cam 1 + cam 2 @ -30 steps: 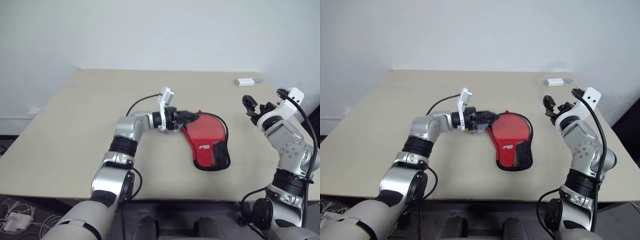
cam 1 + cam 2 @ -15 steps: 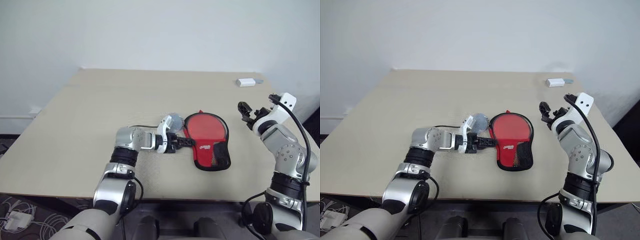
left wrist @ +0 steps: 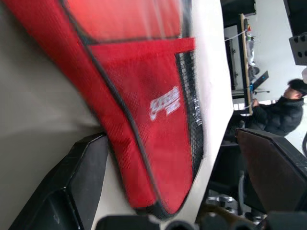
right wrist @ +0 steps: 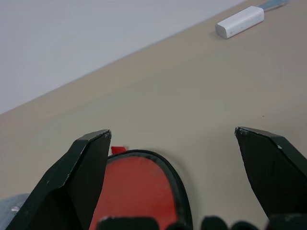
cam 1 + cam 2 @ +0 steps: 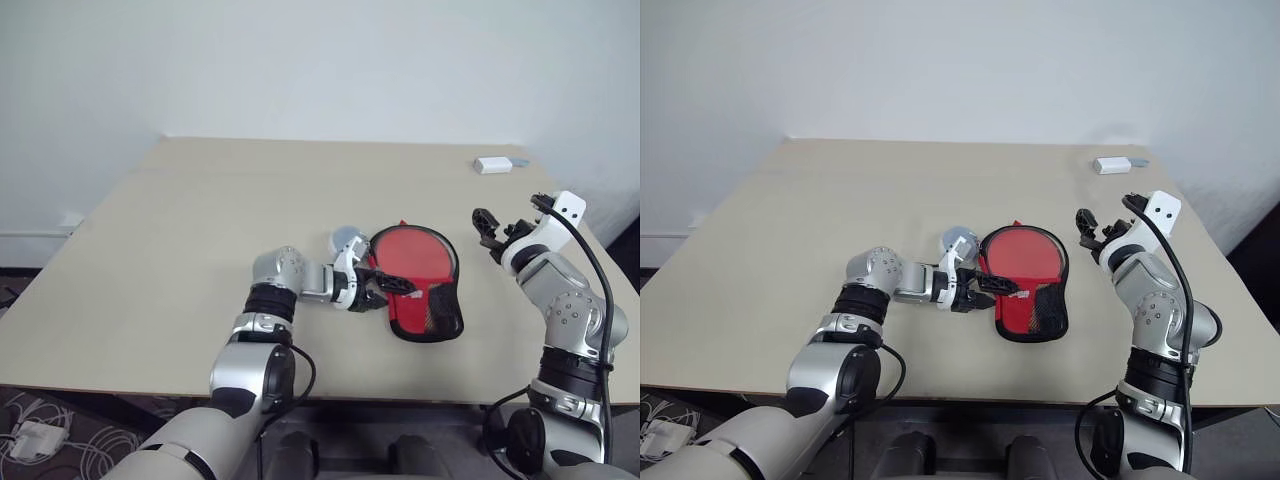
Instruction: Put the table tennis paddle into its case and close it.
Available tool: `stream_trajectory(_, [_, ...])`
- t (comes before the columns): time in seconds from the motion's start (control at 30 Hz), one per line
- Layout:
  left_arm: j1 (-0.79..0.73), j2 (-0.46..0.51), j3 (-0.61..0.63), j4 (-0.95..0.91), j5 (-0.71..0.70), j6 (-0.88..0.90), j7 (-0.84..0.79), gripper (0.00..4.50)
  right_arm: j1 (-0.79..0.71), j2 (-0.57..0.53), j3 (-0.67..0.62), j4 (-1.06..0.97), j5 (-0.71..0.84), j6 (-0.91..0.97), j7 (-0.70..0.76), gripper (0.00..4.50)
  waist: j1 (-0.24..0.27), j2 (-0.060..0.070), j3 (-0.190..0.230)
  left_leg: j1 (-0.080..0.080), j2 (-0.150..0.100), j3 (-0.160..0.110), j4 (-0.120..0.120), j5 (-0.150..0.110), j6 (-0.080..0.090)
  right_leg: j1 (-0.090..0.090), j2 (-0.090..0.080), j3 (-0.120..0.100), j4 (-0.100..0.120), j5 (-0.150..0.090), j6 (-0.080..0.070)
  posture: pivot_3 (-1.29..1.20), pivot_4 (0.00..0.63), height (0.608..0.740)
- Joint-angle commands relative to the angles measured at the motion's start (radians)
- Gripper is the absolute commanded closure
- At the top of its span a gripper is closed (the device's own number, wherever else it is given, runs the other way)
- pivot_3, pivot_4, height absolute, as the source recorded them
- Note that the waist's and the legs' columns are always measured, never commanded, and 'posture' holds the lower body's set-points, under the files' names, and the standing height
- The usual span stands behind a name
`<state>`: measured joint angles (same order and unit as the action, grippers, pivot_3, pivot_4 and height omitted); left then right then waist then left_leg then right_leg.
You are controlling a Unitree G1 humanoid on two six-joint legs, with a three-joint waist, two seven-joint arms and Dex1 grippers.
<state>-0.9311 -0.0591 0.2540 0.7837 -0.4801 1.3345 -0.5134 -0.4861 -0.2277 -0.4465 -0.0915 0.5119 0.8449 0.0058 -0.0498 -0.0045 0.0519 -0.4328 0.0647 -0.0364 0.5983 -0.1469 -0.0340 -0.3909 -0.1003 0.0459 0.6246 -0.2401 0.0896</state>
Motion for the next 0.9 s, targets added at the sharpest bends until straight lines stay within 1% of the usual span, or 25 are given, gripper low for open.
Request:
stream_trajectory(0.03, [-0.042,-0.035,0.015,0.011,-0.009,-0.053,0.041,0.04,-0.009,-0.004,-0.010,-0.018,0.009,-0.032,-0.005,0.00,0.000,0.000,0.000,0.000,0.000,0.000,0.000,0.000,0.000,0.000,0.000,0.000,0.000,0.000,0.000,0.00,0.000,0.740])
stream_trajectory(0.13, [-0.036,-0.050,0.021,0.028,-0.006,-0.092,0.071,0.04,-0.008,-0.001,-0.008,-0.019,0.008,-0.036,-0.010,0.00,0.001,0.000,0.000,0.000,0.000,0.000,0.000,0.000,0.000,0.000,0.000,0.000,0.000,0.000,0.000,0.00,0.000,0.740])
stream_trajectory(0.23, [-0.029,-0.042,0.008,0.016,-0.014,-0.105,0.055,0.65,-0.006,-0.002,-0.007,-0.016,0.008,-0.040,-0.009,0.00,0.000,0.000,0.000,0.000,-0.001,0.000,0.000,-0.001,-0.001,0.001,0.000,0.000,0.000,0.000,0.000,0.00,0.000,0.740])
stream_trajectory(0.4, [-0.022,-0.028,0.021,-0.003,-0.035,-0.081,0.055,2.39,-0.008,-0.002,-0.004,-0.008,0.004,-0.048,-0.010,0.00,0.000,0.000,0.000,0.000,-0.001,0.000,0.000,0.000,-0.001,0.000,0.000,0.000,0.000,0.000,0.000,0.00,0.000,0.740])
stream_trajectory(0.43, [-0.022,-0.026,0.025,-0.007,-0.042,-0.072,0.052,2.64,-0.009,-0.002,-0.003,-0.005,0.003,-0.050,-0.010,0.00,0.000,0.000,0.000,0.000,-0.001,0.000,0.000,0.000,-0.001,0.000,0.000,0.000,0.000,0.000,0.000,0.00,0.000,0.740])
stream_trajectory(0.5, [-0.022,-0.024,0.030,-0.006,-0.048,-0.061,0.056,3.41,-0.012,-0.002,0.000,-0.001,0.002,-0.054,-0.009,0.00,0.000,0.000,0.000,0.000,-0.001,0.000,0.000,0.000,-0.001,0.000,0.000,0.000,0.000,0.000,0.000,0.00,0.000,0.740])
stream_trajectory(0.57, [-0.015,-0.005,0.019,-0.008,-0.028,-0.018,0.085,4.03,-0.014,-0.004,0.003,0.002,0.000,-0.057,-0.008,0.00,0.000,0.000,0.000,0.000,-0.001,0.000,0.000,-0.001,-0.001,0.000,0.000,0.000,0.000,0.000,0.000,0.00,0.000,0.740])
stream_trajectory(0.8, [0.062,0.059,-0.007,-0.098,-0.053,0.123,0.051,4.03,-0.013,-0.008,0.006,0.007,-0.001,-0.066,-0.009,0.00,-0.002,0.000,0.000,0.000,-0.001,0.000,-0.001,0.000,0.000,-0.001,0.000,0.000,0.000,0.000,0.000,0.00,0.000,0.740])
stream_trajectory(0.9, [0.105,0.085,-0.024,-0.182,-0.085,0.212,0.032,4.03,-0.009,-0.007,0.006,-0.001,0.003,-0.067,-0.007,0.00,-0.002,0.000,0.000,0.000,-0.001,0.000,-0.001,0.000,0.000,-0.001,0.000,0.000,0.000,0.000,0.000,0.00,0.000,0.740])
